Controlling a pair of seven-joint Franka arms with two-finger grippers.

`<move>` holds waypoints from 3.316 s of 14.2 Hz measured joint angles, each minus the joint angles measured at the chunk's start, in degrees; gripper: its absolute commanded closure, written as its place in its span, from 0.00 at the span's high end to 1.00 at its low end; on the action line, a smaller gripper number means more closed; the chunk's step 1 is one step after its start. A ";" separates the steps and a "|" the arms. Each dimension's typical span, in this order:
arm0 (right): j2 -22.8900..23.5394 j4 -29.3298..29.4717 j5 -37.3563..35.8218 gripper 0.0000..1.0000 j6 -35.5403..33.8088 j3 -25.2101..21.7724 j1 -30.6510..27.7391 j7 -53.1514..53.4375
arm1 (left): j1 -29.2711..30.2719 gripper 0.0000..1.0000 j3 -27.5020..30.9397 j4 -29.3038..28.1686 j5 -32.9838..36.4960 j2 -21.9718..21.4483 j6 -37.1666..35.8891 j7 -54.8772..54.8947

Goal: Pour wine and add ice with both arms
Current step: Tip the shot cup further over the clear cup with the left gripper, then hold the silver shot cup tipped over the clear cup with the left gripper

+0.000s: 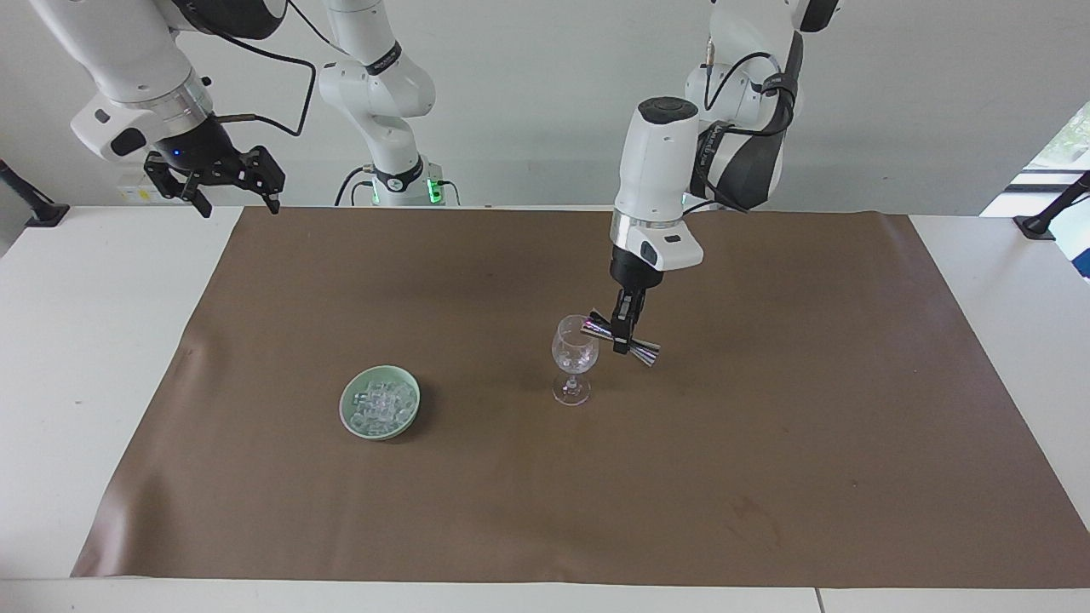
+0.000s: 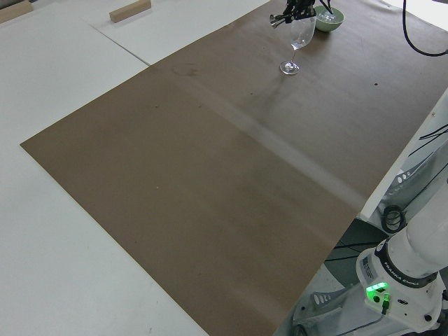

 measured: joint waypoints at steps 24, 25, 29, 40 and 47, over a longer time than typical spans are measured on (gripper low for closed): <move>0.00 0.00 0.00 1.00 0.00 0.00 0.00 0.00 | -0.48 0.00 0.00 2.09 5.21 1.10 -1.62 0.02; 0.00 0.00 0.00 1.00 0.00 0.00 0.00 0.00 | -0.52 0.00 0.00 2.10 5.22 1.10 -1.68 0.02; 0.00 0.00 0.00 1.00 0.00 0.00 0.00 0.00 | -0.62 0.00 -0.02 2.18 5.23 1.10 -1.90 0.02; 0.00 0.00 0.00 1.00 0.00 0.00 0.00 0.00 | -1.39 0.00 -0.03 2.22 5.24 1.10 -2.12 0.02; 0.00 0.00 0.00 1.00 0.00 0.00 0.00 0.00 | -1.51 0.00 0.02 2.22 5.24 1.10 -2.16 0.02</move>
